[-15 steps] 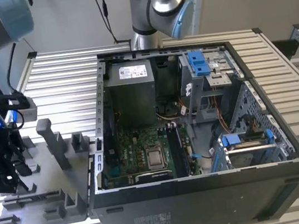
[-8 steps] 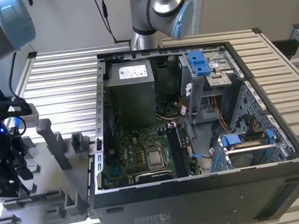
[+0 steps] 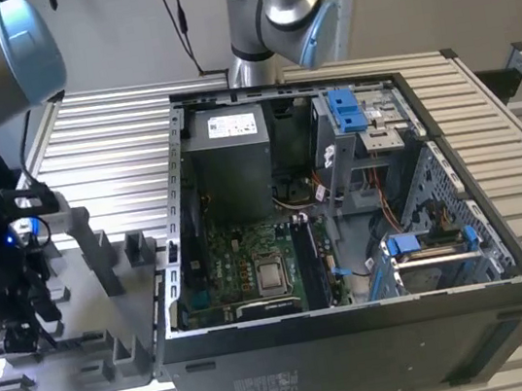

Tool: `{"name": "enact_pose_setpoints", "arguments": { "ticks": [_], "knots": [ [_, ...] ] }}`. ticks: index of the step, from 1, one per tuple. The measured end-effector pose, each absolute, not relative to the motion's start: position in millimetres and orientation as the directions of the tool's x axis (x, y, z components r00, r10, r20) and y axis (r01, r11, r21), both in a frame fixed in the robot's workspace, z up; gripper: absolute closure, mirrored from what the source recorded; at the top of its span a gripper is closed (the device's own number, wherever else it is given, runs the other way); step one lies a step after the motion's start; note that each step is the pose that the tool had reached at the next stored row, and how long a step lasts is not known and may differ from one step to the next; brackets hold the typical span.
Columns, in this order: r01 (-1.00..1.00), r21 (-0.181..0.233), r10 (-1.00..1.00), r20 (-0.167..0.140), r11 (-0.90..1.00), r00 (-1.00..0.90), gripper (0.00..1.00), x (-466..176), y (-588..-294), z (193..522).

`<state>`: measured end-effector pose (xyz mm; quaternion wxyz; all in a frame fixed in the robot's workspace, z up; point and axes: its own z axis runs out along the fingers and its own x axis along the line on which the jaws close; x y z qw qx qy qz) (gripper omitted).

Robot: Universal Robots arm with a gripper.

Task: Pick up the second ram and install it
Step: 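Pick up the second ram and move it above second insertion slot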

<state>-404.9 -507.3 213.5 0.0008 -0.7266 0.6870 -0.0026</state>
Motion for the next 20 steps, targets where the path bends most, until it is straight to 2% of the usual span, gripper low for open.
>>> {"name": "enact_pose_setpoints", "arguments": {
  "ticks": [12,20],
  "knots": [
    [-0.998,-0.005,-0.998,0.003,-0.056,0.056,0.58,-405.7,-512.1,193.0],
    [-0.998,-0.005,-0.998,0.003,-0.056,0.056,0.58,-405.7,-512.2,191.4]
  ]
}}
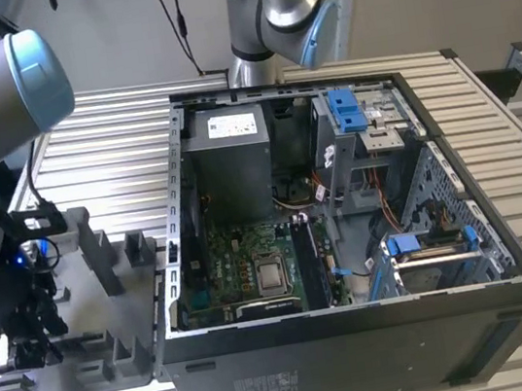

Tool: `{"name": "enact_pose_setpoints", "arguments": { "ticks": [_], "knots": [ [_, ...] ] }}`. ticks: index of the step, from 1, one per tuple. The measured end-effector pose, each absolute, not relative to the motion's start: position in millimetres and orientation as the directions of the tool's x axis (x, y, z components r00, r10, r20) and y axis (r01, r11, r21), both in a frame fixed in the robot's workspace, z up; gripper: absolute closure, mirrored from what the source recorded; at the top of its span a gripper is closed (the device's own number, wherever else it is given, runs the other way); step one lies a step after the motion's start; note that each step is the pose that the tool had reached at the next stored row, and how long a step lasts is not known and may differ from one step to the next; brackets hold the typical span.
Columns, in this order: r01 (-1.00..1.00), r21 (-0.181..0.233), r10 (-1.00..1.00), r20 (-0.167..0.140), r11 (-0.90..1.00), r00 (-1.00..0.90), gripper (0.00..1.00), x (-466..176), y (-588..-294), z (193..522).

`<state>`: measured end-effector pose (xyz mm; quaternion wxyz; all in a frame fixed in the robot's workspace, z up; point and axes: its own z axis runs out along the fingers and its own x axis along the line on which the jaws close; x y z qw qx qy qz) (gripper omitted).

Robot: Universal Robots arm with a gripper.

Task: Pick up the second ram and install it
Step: 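Pick up the second ram and move it above second insertion slot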

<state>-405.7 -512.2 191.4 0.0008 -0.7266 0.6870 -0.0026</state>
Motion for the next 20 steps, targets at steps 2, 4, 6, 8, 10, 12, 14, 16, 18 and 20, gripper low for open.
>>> {"name": "enact_pose_setpoints", "arguments": {
  "ticks": [2,4,6,8,10,12,14,16,18,20],
  "knots": [
    [-0.998,-0.005,-0.998,0.003,-0.056,0.056,0.6,-405.7,-512.2,191.3],
    [-0.998,-0.005,-0.998,0.003,-0.056,0.056,0.67,-405.7,-512.2,191.4],
    [-0.998,-0.005,-0.998,0.003,-0.056,0.056,0.79,-405.7,-512.2,191.4],
    [-0.998,-0.005,-0.998,0.003,-0.056,0.056,0.79,-405.7,-512.2,191.3],
    [-0.998,-0.005,-0.998,0.003,-0.056,0.056,0.79,-405.7,-512.2,191.4],
    [-0.998,-0.005,-0.998,0.003,-0.056,0.056,0.81,-405.7,-512.2,191.3],
    [-0.998,-0.005,-0.998,0.003,-0.056,0.056,0.86,-405.7,-512.2,191.2],
    [-0.998,-0.005,-0.998,0.003,-0.056,0.056,0.86,-405.7,-512.2,191.3],
    [-0.998,-0.005,-0.998,0.003,-0.056,0.056,0.86,-405.7,-512.2,191.2],
    [-0.998,-0.005,-0.998,0.003,-0.056,0.056,0.86,-405.7,-512.2,191.2]
  ]
}}
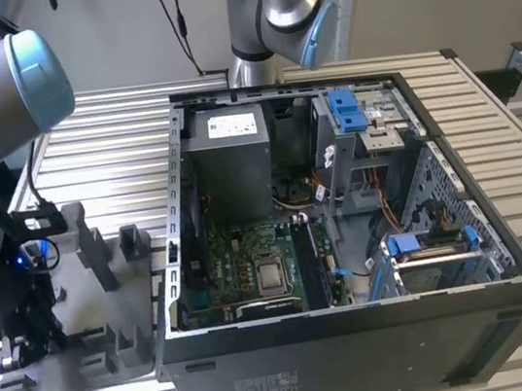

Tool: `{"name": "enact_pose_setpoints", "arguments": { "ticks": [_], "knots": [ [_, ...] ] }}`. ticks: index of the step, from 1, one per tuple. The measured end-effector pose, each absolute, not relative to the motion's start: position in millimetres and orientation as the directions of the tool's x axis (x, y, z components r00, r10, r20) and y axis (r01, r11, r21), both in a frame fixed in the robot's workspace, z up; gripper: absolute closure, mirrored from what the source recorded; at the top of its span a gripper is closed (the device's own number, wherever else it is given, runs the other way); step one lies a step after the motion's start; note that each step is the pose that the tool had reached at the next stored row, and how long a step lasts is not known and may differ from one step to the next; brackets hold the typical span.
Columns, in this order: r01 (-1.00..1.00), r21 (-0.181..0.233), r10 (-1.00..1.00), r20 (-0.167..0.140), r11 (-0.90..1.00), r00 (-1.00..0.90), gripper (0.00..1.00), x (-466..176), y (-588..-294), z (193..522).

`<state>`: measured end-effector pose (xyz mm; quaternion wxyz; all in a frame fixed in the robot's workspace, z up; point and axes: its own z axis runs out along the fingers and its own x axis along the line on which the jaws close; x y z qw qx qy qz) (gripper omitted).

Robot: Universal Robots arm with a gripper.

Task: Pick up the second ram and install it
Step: 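Pick up the second ram and move it above second insertion slot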

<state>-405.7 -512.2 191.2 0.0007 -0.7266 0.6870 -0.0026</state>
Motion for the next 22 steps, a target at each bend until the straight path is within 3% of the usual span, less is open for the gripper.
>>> {"name": "enact_pose_setpoints", "arguments": {
  "ticks": [22],
  "knots": [
    [-0.999,-0.005,-0.999,0.001,-0.043,0.043,0.86,-405.7,-512.2,213.7]
  ]
}}
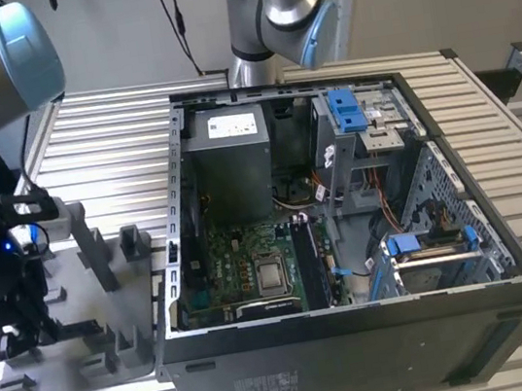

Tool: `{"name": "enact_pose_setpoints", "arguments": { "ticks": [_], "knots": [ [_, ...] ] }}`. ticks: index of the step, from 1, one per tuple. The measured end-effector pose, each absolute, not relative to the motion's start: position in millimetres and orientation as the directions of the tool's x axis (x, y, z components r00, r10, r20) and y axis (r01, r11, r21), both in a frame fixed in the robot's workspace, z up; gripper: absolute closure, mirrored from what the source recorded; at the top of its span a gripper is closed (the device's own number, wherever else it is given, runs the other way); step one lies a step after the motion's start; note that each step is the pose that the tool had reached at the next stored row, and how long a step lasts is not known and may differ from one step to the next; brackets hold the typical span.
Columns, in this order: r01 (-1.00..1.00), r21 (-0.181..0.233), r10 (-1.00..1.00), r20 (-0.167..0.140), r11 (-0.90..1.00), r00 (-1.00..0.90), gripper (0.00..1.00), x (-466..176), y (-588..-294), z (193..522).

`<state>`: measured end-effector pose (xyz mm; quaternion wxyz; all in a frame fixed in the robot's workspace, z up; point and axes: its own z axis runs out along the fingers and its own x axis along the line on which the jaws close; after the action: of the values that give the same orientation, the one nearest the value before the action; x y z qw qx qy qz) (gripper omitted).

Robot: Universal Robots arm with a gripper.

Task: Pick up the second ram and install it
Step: 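Pick up the second ram and move it above second insertion slot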

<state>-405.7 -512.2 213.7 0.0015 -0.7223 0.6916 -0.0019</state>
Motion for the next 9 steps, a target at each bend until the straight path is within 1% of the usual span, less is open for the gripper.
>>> {"name": "enact_pose_setpoints", "arguments": {
  "ticks": [9],
  "knots": [
    [-1.0,-0.005,-1.0,-0.004,-0.009,0.009,0.86,-405.7,-512.2,220.3]
  ]
}}
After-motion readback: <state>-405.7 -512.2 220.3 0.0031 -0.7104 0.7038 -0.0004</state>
